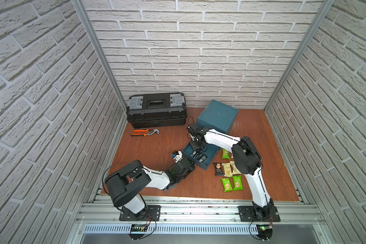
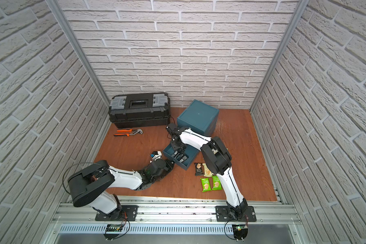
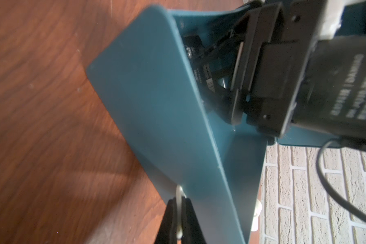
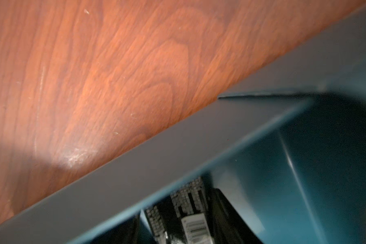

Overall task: Take the cookies out of the drawer
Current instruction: Pick up the cookie from the drawer.

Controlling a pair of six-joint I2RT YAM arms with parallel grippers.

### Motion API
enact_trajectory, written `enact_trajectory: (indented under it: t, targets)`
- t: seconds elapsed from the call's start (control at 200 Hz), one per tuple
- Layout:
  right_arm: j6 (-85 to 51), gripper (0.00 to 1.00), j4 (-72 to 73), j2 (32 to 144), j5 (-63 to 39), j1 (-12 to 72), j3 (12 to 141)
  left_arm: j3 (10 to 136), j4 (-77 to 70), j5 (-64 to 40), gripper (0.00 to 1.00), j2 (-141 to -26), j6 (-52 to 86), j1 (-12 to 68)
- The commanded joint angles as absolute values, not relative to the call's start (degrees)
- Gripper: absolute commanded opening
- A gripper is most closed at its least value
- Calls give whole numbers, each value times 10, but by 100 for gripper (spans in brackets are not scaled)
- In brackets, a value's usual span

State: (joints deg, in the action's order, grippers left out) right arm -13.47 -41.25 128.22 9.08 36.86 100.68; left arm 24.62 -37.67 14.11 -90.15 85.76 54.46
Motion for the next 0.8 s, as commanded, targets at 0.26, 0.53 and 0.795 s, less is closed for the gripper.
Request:
enact_trajectory:
  t: [0.26, 0.53, 0.795]
  targets:
    - [-108, 42, -449, 1296, 90, 368, 1025, 236, -369, 149, 0, -893, 856, 544]
    - [-109, 37, -447, 1242, 95, 373, 1013, 236, -368, 149, 0, -892, 856, 544]
    - [-112, 37, -443, 1190, 107, 383, 981, 236, -367, 150, 0, -893, 856, 545]
